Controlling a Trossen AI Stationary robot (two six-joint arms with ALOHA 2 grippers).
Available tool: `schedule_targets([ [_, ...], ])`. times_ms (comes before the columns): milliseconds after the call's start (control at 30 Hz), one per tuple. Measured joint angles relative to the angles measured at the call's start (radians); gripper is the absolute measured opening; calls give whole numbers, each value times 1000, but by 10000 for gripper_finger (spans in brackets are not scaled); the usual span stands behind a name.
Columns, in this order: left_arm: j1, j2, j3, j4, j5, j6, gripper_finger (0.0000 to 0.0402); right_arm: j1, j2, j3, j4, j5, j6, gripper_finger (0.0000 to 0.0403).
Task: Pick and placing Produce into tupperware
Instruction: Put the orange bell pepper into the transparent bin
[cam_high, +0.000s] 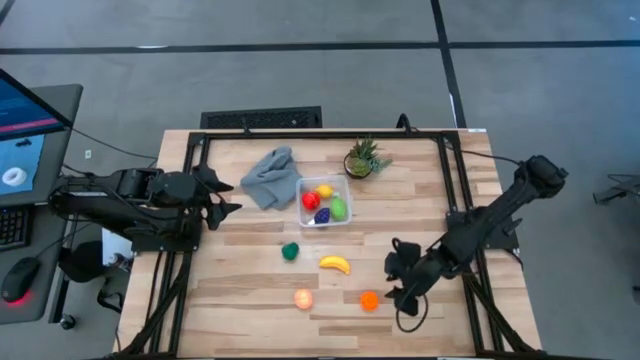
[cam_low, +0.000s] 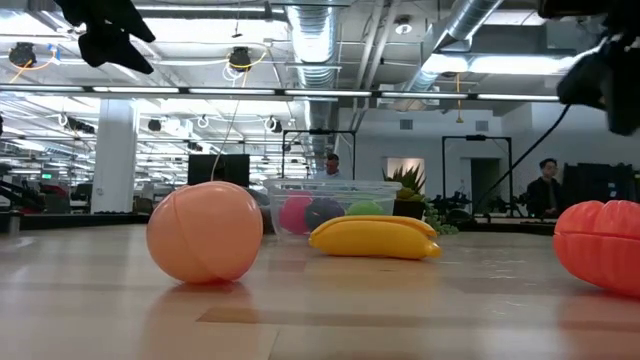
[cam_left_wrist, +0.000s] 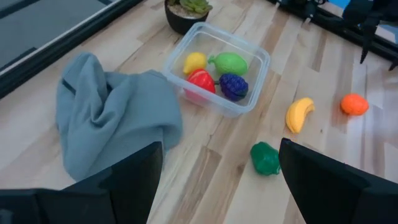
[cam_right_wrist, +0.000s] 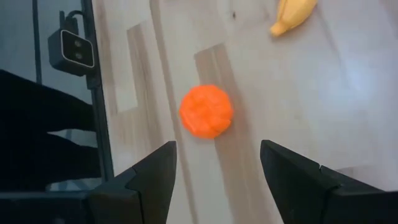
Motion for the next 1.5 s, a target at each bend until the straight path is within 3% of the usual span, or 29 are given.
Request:
schedule_targets([
  [467,0,0,0,-42,16,26,308,13,137,71,40,-16,79,256],
  [633,0,0,0,-45,16,33,308,-28,139,72,63,-88,218,256],
  [800,0,0,0,-45,16,33,308,-96,131,72,61,-161,240,256],
  [967,0,0,0,-45,19,30,308,-144,131,72,78,-299,204,256],
  [1500,0,0,0,-72,10,25,308,-165,131,72,27,-289,181,256],
])
